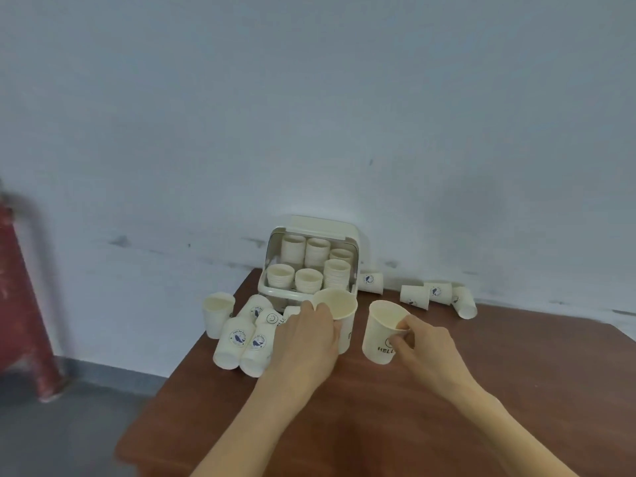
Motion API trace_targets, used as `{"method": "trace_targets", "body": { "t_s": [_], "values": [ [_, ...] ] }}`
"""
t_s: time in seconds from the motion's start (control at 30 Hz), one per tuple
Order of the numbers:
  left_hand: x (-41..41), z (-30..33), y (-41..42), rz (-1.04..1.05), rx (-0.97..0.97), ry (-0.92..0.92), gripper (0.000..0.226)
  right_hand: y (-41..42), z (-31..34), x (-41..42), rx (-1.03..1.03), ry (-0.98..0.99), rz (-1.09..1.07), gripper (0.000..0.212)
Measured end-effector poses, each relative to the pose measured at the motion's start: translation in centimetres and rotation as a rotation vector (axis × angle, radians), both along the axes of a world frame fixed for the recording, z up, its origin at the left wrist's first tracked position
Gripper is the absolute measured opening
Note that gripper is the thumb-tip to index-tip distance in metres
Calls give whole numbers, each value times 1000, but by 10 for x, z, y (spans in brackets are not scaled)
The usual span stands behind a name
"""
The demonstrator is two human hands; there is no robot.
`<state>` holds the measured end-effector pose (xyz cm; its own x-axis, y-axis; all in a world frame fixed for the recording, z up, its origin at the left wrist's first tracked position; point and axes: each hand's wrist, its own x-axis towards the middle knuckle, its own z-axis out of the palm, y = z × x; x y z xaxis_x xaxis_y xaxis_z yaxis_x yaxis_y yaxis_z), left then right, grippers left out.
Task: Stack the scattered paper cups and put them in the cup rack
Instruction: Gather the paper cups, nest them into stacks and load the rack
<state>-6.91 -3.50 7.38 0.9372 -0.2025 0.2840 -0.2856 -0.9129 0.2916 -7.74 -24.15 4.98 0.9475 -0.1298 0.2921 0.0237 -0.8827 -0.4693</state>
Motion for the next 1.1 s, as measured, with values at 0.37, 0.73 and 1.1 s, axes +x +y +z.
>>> {"method": "trace_targets", "body": {
  "t_s": [0.37,0.73,1.1],
  "values": [
    [-23,5,62,43,74,-6,30,37,-1,-20,-161,37,48,8],
    [5,-8,78,106,57,34,31,61,4,-4,-118,24,86,5],
    [37,-17,80,121,-62,31,30,62,7,39,-77,-23,137,8]
  ]
}}
